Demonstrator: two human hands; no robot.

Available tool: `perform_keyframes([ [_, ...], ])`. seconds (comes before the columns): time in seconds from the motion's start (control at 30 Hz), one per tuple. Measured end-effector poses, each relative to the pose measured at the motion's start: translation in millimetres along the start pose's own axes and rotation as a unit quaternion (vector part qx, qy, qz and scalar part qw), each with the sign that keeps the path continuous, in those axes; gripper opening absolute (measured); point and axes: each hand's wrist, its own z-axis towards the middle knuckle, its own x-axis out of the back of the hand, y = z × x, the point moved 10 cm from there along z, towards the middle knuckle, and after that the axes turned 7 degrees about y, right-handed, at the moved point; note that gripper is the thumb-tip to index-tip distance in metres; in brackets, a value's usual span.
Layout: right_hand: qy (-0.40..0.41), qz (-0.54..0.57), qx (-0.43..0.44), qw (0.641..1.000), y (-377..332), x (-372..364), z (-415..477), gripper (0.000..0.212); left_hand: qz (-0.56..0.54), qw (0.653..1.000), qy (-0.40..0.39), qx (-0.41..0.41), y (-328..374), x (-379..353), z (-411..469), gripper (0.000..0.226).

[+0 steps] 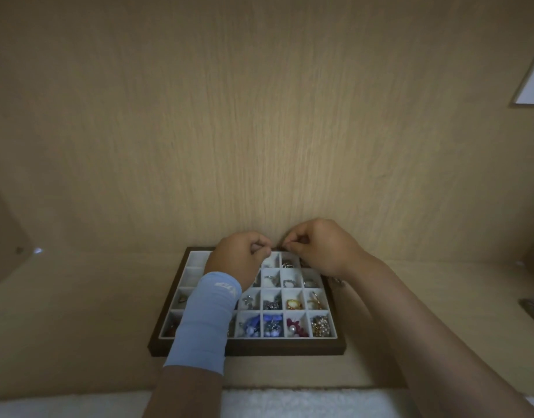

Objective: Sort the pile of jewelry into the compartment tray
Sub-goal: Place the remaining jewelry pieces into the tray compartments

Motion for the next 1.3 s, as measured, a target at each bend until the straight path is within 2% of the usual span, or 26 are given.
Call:
perform_keyframes([
  [0.27,0.047,-0.015,-0.039,0.998,42,58,-22,0.017,0.036,0.997,-0.003,-0.067,40,-13,-8,0.018],
  [0.5,-0.023,-0.073,-0.063,0.995,79,56,-42,0.009,0.110,0.972,-0.061,-0.198,82,-67,-30,0.025],
  [0.63,-0.026,-0.096,-0.075,0.992,88,50,-44,0.013,0.156,0.966,-0.092,-0.183,75,-86,-35,0.042],
  [0.73,-0.048,-0.091,-0.075,0.992,87,43,-42,0.017,0.163,0.965,-0.100,-0.178,73,-90,-35,0.046],
  [0.93,-0.082,-0.086,-0.052,0.992,77,32,-45,0.007,0.144,0.969,-0.083,-0.185,75,-87,-35,0.041],
  [1.17,-0.068,-0.062,-0.070,0.993,84,41,-44,0.005,0.113,0.972,-0.039,-0.200,79,-76,-33,0.029],
  [1.3,-0.075,-0.107,-0.069,0.989,80,33,-45,0.021,0.112,0.972,-0.026,-0.207,81,-74,-33,0.024],
])
